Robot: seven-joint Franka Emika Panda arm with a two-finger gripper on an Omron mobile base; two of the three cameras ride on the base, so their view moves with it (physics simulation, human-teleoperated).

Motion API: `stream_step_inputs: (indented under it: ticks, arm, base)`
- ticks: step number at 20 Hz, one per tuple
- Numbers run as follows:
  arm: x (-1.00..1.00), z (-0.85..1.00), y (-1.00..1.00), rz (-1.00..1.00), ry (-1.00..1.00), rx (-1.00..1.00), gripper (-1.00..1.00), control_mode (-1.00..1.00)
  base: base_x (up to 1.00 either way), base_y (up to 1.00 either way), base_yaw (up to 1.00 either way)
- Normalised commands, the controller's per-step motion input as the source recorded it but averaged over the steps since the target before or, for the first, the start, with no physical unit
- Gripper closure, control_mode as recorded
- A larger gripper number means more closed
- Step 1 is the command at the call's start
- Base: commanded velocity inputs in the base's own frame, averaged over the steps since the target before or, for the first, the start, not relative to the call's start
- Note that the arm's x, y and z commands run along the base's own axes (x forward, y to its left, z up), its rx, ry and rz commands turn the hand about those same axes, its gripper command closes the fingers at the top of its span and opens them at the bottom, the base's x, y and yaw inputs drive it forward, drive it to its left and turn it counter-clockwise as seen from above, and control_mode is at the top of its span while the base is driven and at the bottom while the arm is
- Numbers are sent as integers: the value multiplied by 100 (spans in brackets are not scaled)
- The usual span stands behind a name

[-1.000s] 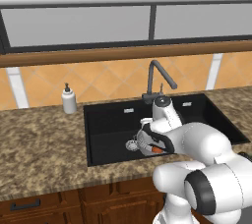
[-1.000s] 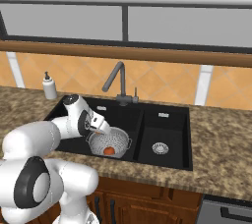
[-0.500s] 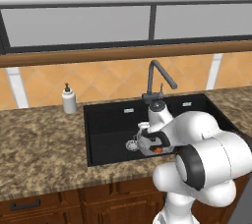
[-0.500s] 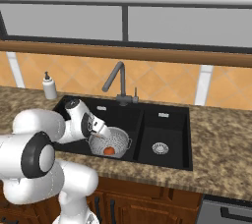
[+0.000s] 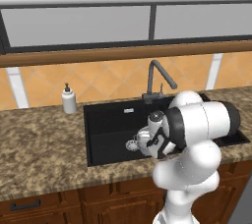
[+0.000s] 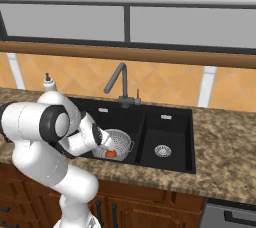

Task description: Put the colander in the sink, put the orange, tangerine in the colander, and turn on the sink faucet and pour water over the colander.

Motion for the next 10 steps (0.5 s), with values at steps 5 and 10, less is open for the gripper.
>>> stream_step_inputs:
  ticks: [5,10]
  arm:
    - [0,-67,-10,0,-10,1,100,-100]
    - [2,-39,0,0,-19,0,100,-100]
  base:
    - [0,0,0]
    - [0,0,0]
